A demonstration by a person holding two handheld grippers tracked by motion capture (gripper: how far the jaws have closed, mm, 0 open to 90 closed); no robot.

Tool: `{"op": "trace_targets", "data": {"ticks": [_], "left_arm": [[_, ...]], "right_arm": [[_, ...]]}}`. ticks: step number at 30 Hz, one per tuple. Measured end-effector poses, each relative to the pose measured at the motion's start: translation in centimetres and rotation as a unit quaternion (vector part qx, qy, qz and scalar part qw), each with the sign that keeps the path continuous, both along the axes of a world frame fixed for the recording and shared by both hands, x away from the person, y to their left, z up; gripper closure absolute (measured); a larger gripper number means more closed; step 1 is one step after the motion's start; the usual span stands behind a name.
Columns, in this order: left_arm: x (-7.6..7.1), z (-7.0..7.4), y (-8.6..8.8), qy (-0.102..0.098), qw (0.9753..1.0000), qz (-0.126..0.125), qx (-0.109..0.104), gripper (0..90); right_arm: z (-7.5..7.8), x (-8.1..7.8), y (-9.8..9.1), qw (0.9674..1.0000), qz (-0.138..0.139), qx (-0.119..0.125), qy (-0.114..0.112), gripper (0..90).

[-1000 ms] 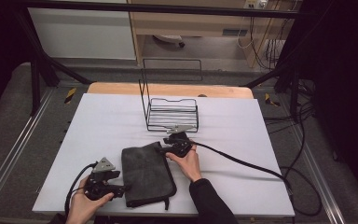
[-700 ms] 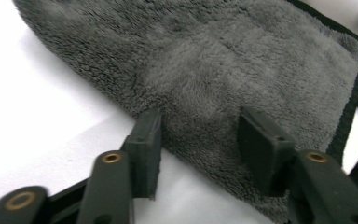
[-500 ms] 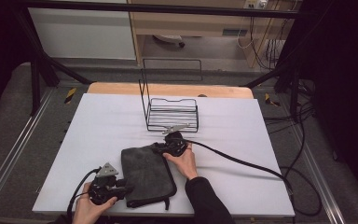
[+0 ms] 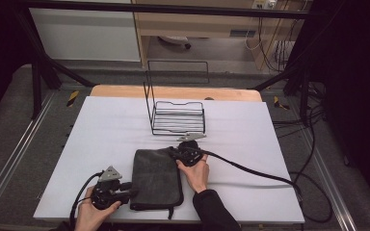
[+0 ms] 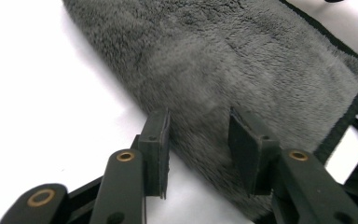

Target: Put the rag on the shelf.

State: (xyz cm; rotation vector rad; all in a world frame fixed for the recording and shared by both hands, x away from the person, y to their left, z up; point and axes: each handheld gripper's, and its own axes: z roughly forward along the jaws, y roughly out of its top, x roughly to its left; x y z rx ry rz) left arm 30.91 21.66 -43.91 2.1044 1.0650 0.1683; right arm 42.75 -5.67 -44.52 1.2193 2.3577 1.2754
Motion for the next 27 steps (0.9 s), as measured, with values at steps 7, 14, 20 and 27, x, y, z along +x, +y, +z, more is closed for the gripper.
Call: {"op": "trace_targets", "data": {"ticks": [7, 14, 20, 27], "left_arm": [[-0.1, -0.2, -0.7, 0.0, 0.9999, -0.012, 0.005, 59.6], [0.0, 0.0, -0.5, -0.004, 0.9998, -0.016, 0.006, 58.6], [0.7, 1.0, 0.2, -0.026, 0.9995, -0.013, 0.011, 42.6], [2.3, 2.3, 0.9, -0.048, 0.9987, -0.002, -0.016, 27.5]], "right_arm": [[0.0, -0.9, -2.2, 0.9998, -0.022, 0.001, -0.003, 78.6], [-0.9, -0.3, -2.1, 0.9997, -0.005, 0.005, -0.024, 68.6], [1.2, -0.9, -3.8, 0.999, 0.017, 0.02, -0.036, 39.2], [2.2, -2.0, -6.0, 0.9987, 0.031, 0.031, -0.027, 17.3]]}}
